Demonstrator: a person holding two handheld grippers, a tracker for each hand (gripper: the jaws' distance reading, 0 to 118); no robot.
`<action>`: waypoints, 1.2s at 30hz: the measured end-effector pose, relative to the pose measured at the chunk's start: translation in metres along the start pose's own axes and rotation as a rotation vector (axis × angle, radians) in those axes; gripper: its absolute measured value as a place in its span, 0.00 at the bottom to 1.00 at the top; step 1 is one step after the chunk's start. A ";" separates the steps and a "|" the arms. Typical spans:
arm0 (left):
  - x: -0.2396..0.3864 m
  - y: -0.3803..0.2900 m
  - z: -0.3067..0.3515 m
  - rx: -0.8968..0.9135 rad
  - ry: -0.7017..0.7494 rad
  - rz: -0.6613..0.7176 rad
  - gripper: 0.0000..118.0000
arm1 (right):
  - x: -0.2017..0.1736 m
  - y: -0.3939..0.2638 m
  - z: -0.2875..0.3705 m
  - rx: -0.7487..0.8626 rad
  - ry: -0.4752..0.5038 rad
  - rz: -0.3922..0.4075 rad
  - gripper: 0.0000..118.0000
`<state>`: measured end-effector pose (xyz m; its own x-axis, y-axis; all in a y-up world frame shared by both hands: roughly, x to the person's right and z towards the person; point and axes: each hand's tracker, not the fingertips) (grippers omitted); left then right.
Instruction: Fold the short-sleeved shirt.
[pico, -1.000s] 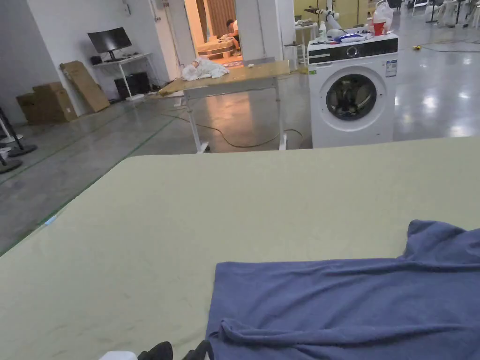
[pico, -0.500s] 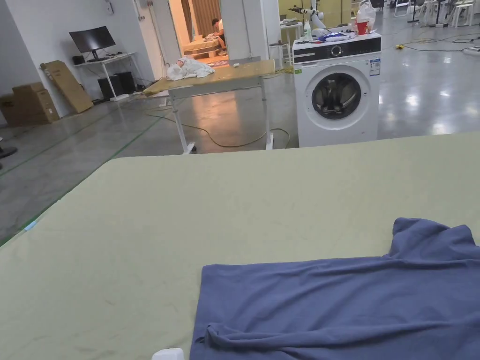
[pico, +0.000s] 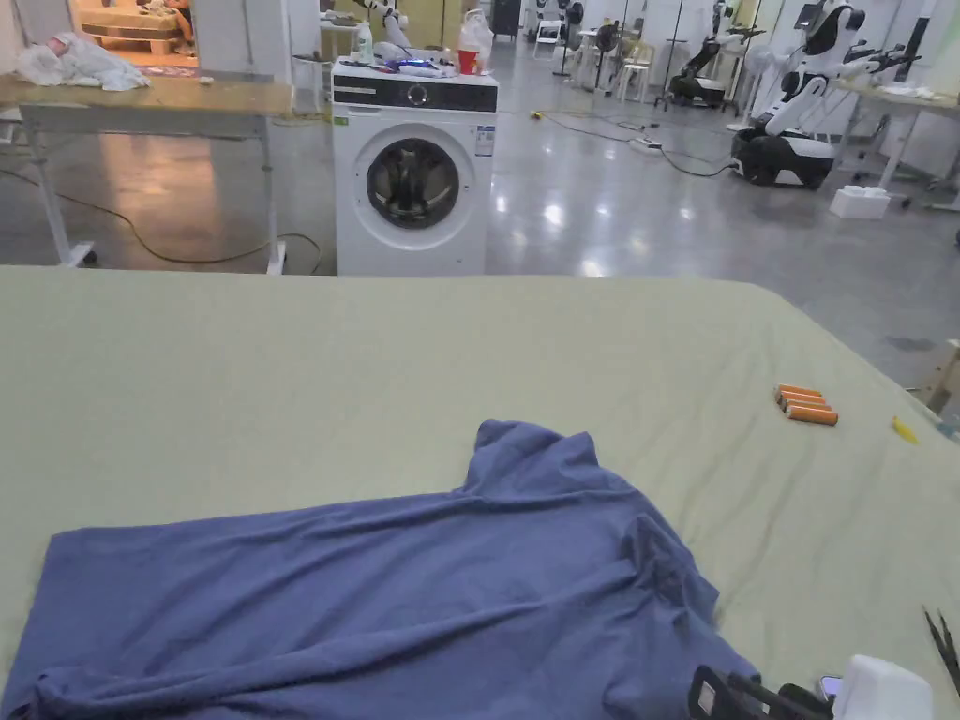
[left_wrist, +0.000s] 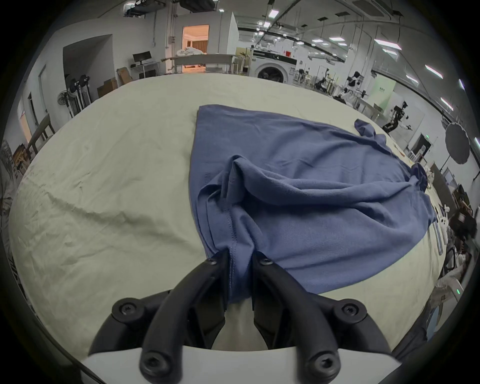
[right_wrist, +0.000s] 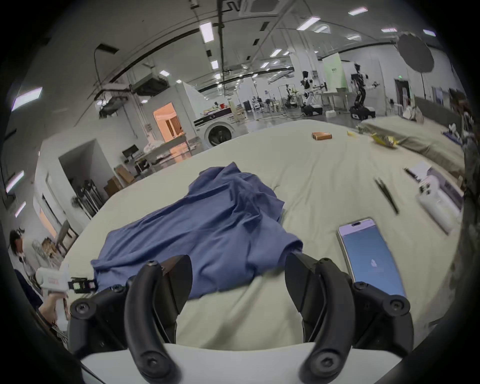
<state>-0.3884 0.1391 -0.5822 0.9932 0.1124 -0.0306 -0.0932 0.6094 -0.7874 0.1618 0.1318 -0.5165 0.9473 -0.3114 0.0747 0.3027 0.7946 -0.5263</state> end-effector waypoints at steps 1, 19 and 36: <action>0.000 0.000 0.000 0.008 0.014 -0.009 0.13 | 0.005 0.002 -0.017 -0.055 -0.058 0.005 0.65; -0.027 -0.010 0.067 0.115 -0.106 0.060 0.00 | -0.010 -0.004 0.005 -0.050 -0.221 0.052 0.06; -0.038 -0.085 0.115 0.128 -0.039 -0.020 0.56 | -0.019 -0.067 0.089 -0.119 -0.234 0.019 0.45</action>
<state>-0.4263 0.1737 -0.4433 0.9918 0.1277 0.0101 -0.0838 0.7068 -0.7024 0.1323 0.1309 -0.4074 0.9552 -0.1577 0.2504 0.2838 0.7281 -0.6240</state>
